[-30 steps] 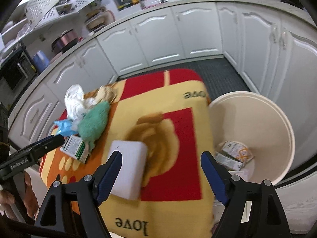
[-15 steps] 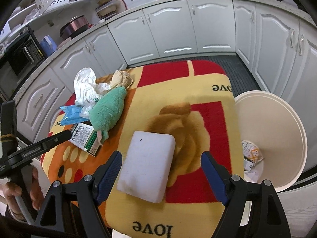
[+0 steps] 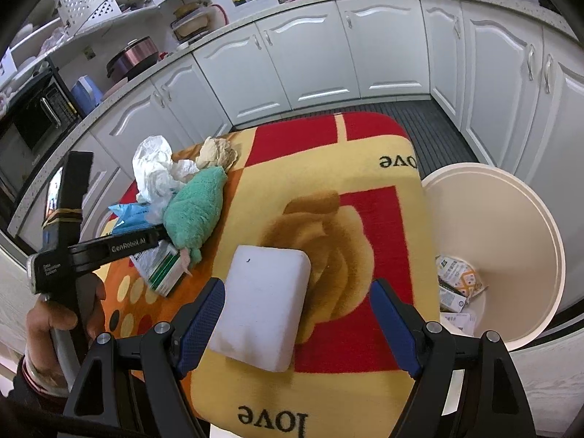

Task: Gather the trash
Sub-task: 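Grasp the Watermelon Frost box with the left tool while the right tool grasps the white sponge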

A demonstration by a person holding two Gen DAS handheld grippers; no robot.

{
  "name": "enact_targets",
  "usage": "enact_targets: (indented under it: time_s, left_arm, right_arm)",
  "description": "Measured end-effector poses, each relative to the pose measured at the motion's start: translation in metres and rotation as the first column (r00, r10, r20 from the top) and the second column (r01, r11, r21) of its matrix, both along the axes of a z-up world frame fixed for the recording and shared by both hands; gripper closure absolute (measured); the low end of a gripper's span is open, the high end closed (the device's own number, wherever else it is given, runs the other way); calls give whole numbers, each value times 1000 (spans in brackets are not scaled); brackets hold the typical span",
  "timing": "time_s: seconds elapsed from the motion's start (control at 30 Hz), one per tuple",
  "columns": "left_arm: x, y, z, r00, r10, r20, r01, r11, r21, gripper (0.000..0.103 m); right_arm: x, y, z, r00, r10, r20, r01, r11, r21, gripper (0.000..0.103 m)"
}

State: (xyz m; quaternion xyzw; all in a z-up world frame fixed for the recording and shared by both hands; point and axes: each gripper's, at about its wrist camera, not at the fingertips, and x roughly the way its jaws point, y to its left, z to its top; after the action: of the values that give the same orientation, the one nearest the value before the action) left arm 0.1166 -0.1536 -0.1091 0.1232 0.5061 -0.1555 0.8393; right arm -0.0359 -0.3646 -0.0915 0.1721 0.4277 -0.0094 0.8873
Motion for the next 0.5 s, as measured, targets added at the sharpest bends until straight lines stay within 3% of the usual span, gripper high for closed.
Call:
enact_targets:
  time_s: [0.13, 0.23, 0.4, 0.5]
  left_arm:
    - [-17, 21, 3, 990, -133, -46, 133, 991, -8, 35]
    - [-27, 45, 7, 986, -140, -93, 133, 988, -80, 36]
    - [-40, 85, 21, 987, -42, -154, -2, 962, -273, 36]
    - [-54, 101, 24, 985, 71, -154, -117, 944, -309, 35]
  right_arm:
    - [0, 1, 0, 1000, 6, 2, -6, 1000, 6, 23]
    - [3, 2, -1, 1000, 8, 2, -8, 1000, 6, 23]
    - [10, 14, -8, 999, 30, -22, -29, 999, 15, 23]
    - [15, 24, -14, 998, 45, -41, -45, 999, 4, 22]
